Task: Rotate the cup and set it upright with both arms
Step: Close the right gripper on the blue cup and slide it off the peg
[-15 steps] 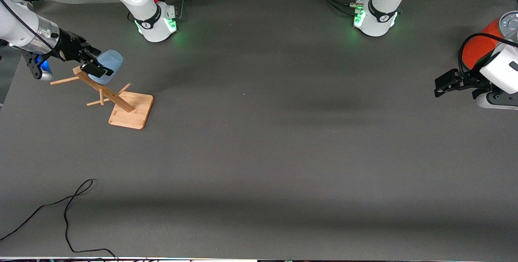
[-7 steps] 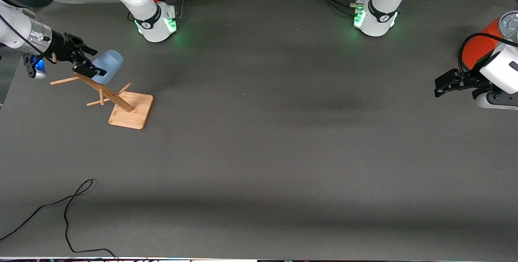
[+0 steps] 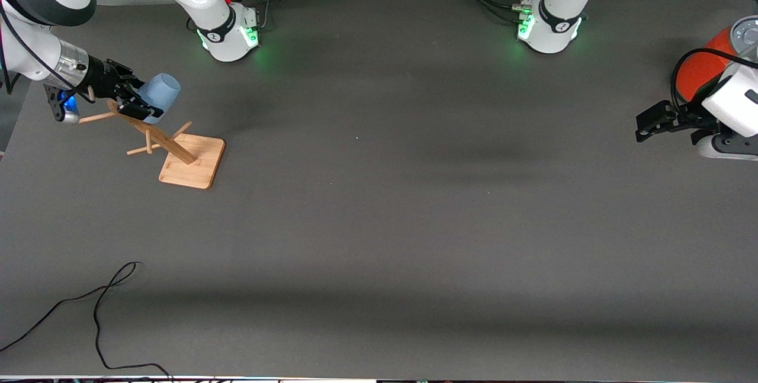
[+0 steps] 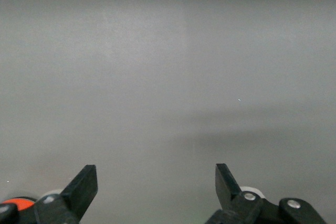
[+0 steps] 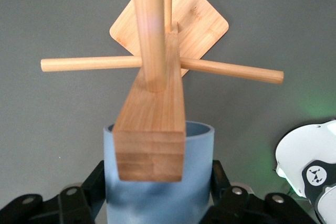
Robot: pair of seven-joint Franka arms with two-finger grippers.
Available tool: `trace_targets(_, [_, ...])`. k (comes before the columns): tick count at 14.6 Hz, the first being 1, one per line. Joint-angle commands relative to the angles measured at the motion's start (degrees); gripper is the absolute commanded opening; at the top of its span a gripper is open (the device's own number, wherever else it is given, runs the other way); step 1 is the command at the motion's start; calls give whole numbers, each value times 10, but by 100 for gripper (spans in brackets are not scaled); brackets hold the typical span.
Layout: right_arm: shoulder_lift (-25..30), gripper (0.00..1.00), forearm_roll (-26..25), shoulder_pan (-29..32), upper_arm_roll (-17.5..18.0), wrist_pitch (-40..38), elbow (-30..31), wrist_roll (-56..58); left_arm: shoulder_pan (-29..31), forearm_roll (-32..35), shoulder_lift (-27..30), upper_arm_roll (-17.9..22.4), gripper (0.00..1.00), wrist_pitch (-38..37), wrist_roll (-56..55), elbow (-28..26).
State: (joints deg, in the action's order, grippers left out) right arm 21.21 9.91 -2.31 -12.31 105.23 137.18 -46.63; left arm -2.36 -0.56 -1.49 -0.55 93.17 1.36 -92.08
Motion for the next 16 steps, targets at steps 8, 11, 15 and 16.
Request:
trace_targets(8, [8,51,52,-3,-3,-47,-35,1,2,6,1,-2,100,-12,8,9])
trace_targets(11, [21,51,91,-2,-3,-81,-49,-6,2,6,1,-2,100,-12,8,9])
trace_targets(15, [35,51,116,-6,45,-85,-66,-107,2,6,0,-2,100,-12,8,9])
trace_targets(16, [37,51,138,-6,63,-85,-79,-127,2,6,0,-2,100,-12,8,9])
